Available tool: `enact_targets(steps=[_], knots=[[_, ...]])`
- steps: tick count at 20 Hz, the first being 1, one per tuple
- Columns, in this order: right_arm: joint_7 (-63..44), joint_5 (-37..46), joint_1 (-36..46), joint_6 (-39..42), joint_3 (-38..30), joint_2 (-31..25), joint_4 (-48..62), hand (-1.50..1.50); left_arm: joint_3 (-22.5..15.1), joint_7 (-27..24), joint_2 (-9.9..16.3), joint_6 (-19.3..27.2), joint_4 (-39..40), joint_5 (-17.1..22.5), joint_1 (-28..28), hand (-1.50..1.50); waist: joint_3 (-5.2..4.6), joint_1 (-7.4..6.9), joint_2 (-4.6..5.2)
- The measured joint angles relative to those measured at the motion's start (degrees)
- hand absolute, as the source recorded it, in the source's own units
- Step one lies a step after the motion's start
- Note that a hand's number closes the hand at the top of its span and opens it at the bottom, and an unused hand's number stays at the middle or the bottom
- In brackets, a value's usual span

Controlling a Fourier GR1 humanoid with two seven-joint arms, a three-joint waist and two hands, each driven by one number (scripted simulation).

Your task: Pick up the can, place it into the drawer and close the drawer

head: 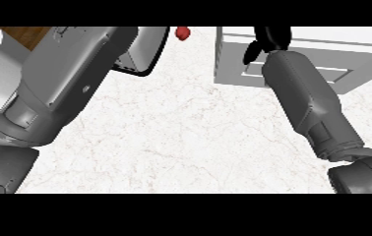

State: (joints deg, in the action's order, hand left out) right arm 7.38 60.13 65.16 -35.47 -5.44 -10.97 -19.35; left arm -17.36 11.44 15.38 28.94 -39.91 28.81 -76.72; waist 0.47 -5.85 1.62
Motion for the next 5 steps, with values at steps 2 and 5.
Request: enact_targets(steps=[2, 5], knots=[[2.39, -1.27, 0.24, 0.31, -1.08, 0.19, 0.22, -1.5, -0.13, 0.46, 0.57, -0.07, -1.46, -0.06, 1.04, -1.5, 0.1, 0.16, 0.11], [5.03, -2.6, 0.38, 0.43, -2.56, -0.07, 0.85, -1.5, -0.19, 0.9, 1.81, -0.63, -4.08, 0.05, 3.19, -1.5, 0.08, -0.06, 0.11]])
